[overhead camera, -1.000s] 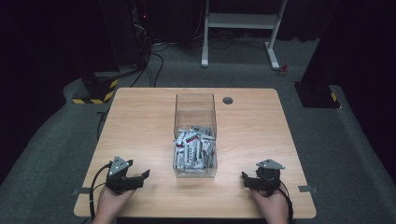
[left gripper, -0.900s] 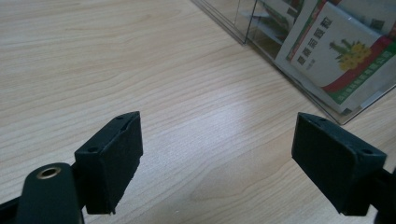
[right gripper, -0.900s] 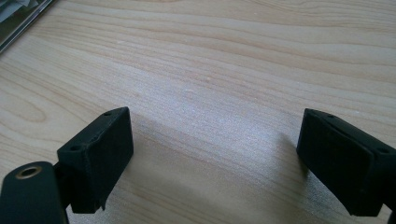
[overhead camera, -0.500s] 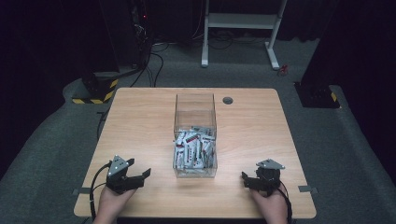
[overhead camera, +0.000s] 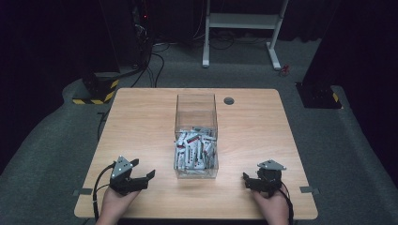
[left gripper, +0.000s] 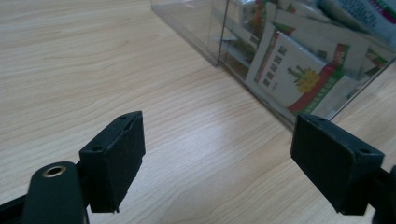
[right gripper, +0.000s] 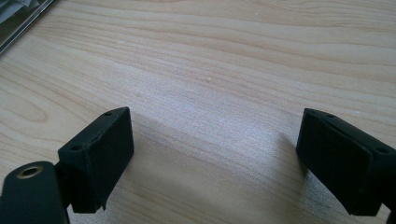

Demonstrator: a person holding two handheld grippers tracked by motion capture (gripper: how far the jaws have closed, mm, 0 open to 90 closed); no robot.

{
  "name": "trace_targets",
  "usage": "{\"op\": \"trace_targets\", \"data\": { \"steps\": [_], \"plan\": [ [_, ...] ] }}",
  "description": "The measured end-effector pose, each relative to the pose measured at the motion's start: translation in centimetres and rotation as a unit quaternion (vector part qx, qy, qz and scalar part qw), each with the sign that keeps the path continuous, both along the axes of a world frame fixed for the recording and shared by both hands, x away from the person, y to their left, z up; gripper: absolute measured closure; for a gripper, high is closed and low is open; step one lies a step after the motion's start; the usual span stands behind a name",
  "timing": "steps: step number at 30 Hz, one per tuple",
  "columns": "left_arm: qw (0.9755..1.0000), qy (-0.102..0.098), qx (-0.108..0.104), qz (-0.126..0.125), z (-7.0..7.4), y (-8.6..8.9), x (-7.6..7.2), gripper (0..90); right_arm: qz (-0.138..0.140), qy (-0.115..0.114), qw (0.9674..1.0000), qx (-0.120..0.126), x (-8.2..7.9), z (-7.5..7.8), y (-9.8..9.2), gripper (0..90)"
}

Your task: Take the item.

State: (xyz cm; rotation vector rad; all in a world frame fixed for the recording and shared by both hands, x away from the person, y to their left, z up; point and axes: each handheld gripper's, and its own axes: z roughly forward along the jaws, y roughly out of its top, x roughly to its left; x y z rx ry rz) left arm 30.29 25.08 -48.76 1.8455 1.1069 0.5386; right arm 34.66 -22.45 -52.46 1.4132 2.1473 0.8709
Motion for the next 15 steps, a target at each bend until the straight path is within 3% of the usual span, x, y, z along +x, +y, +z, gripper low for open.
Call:
{"op": "trace_targets", "data": {
  "steps": [10, 15],
  "plan": [
    [0.9997, -0.009, 0.011, -0.019, 0.9, -1.1, 0.2, 18.8, 0.0, 0.0, 1.0, 0.0, 0.0, 0.0, 0.0, 11.2],
    [0.9996, -0.017, 0.004, -0.021, 1.5, -1.5, 0.1, 18.9, 0.001, 0.0, 1.0, -0.001, 0.0, 0.0, 0.0, 11.2]
  ]
}}
